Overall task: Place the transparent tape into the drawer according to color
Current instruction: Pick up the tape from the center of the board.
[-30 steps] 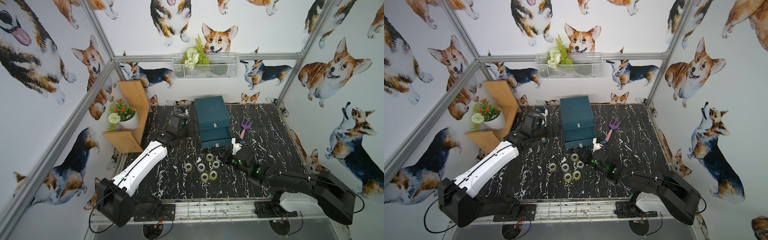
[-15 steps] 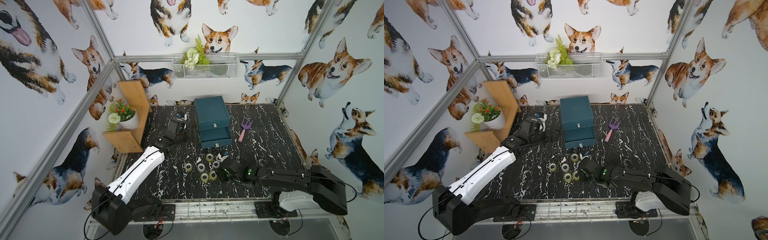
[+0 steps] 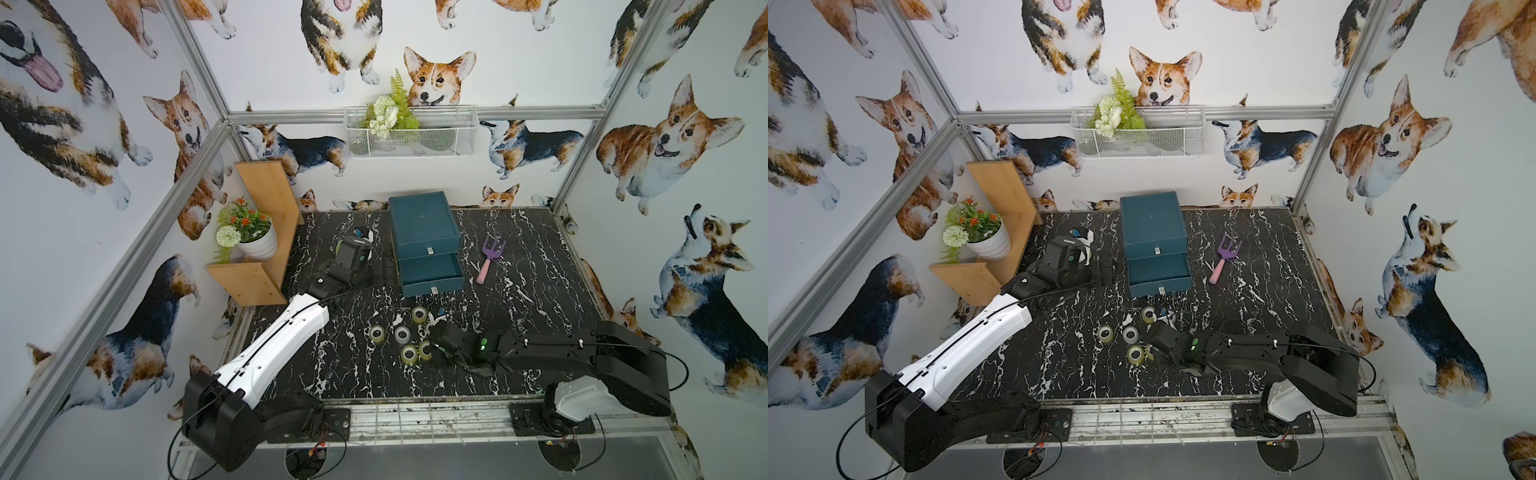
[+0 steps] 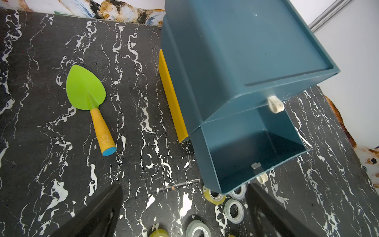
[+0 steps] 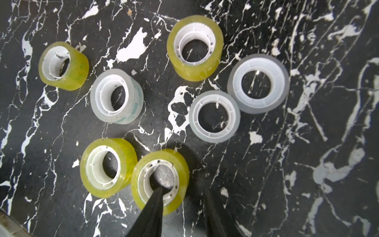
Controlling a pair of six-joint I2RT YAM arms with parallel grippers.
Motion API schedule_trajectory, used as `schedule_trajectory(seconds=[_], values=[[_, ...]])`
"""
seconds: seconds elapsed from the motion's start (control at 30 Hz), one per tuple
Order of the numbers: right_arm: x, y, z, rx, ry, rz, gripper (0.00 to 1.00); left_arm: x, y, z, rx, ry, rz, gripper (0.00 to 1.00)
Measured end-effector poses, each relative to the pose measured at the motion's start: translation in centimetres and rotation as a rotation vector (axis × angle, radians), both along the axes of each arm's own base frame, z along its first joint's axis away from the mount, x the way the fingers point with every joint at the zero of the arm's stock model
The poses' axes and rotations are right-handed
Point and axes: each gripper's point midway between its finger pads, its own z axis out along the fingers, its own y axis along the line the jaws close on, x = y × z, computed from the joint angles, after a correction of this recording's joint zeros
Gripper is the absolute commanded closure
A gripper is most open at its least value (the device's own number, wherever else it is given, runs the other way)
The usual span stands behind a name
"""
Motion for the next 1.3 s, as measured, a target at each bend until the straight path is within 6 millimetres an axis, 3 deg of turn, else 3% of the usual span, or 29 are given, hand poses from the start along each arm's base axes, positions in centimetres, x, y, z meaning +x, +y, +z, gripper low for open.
schedule_trajectory(seconds=[0.2, 0.6, 0.8, 0.97, 1.17, 1.3], values=[[-0.1, 0.2, -1.1, -0.040, 0.009, 0.017, 0.62, -0.1, 0.0, -0.2, 0.003, 0.003, -0.001, 0.01], [0.3, 0.8, -1.9, -0.066, 0.003, 0.018, 0.76, -0.1, 0.0, -0.2, 0.003, 0.002, -0.002, 0.01], [0.5, 0.4, -1.8, -0.085, -0.012, 0.011, 0.96, -0.1, 0.0, -0.3, 0.004, 0.003, -0.002, 0.01], [0.1, -0.9, -1.1, -0.091, -0.019, 0.007, 1.00, -0.1, 0.0, -0.3, 0.003, 0.003, -0.004, 0.01], [0.2, -1.0, 2.2, -0.015, -0.068, 0.002, 1.00, -0.1, 0.0, -0.3, 0.003, 0.003, -0.004, 0.01], [2.1, -0.7, 7.7, 0.062, -0.160, -0.029, 1.00, -0.2, -0.1, -0.4, 0.004, 0.004, -0.007, 0.01]])
